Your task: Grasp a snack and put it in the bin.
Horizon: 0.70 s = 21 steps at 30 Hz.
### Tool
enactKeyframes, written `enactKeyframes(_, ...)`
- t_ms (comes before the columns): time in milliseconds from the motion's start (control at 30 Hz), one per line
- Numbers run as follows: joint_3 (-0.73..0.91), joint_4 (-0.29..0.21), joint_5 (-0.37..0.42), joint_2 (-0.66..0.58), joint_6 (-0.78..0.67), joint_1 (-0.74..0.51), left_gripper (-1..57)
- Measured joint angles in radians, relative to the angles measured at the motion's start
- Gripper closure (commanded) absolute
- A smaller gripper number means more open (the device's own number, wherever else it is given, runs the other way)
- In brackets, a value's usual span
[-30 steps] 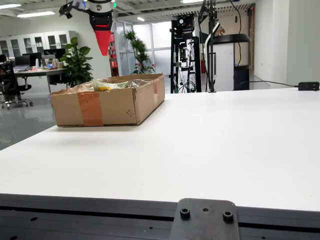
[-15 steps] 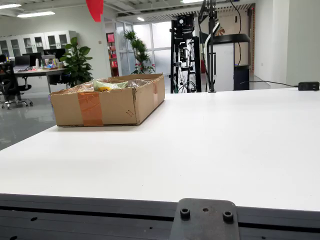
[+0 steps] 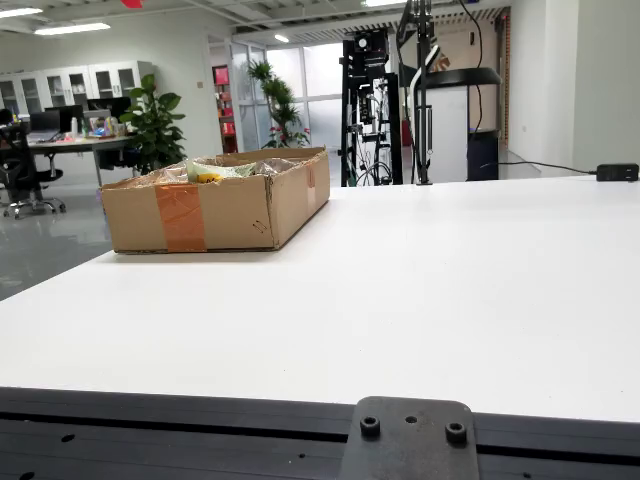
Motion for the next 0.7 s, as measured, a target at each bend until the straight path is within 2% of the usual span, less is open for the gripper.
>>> enactKeyframes(167, 0.042, -0.006, -0.014, -0.029, 0.020, -0.103, 55.6)
enactKeyframes(267, 0.052, -0.030, -0.048, -0.033, 0.040, -0.156, 56.1)
enactKeyframes(500, 0.057, -0.132, -0.159, -0.030, 0.156, -0.259, 56.6)
enactKeyframes(700, 0.057, -0.230, -0.208, -0.026, 0.285, -0.287, 56.7)
